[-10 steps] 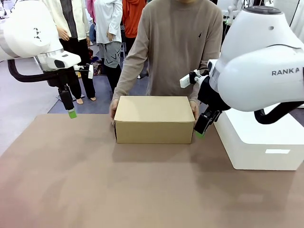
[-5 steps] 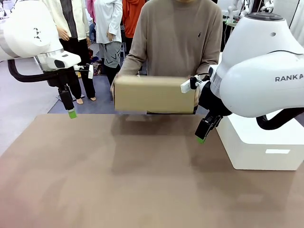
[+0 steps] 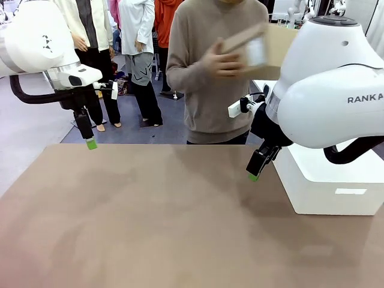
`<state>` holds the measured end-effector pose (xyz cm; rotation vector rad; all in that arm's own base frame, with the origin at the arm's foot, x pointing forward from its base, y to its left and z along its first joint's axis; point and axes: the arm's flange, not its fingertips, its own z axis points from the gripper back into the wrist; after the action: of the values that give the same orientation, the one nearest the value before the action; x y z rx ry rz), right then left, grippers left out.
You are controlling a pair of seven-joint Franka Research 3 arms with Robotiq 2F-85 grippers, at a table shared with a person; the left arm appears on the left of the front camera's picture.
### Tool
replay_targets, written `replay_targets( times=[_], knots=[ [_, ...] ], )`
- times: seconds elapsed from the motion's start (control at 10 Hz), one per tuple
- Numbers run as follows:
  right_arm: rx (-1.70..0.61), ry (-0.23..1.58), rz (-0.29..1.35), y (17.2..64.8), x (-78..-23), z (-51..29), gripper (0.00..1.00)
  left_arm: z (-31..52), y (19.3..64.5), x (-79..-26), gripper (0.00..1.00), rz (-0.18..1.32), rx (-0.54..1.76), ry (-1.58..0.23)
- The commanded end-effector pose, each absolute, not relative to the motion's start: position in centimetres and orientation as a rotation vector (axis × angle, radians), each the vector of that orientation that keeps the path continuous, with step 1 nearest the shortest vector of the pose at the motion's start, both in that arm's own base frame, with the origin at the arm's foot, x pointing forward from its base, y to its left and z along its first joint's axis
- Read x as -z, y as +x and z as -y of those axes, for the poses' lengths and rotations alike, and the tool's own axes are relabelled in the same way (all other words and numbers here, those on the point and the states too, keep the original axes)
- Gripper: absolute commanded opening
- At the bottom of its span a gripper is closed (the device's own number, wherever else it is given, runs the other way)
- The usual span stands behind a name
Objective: Pack the shoes into the box.
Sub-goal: Press down on the lid of the Shoes Box.
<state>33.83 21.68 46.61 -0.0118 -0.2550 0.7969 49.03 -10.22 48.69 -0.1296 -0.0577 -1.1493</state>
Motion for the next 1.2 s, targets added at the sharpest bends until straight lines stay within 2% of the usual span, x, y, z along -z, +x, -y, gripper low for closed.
replay_targets(
  times=[0.0, 1.1],
  knots=[
    [-0.796, -0.013, 0.259, 33.97, -46.81, -21.65, 1.0, 9.94, 48.92, -48.84, 1.0, 0.067, 1.164, -0.15],
    [-0.796, -0.013, 0.259, 33.97, -46.81, -21.65, 1.0, 9.94, 48.92, -48.84, 1.0, 0.067, 1.164, -0.15]
  ],
)
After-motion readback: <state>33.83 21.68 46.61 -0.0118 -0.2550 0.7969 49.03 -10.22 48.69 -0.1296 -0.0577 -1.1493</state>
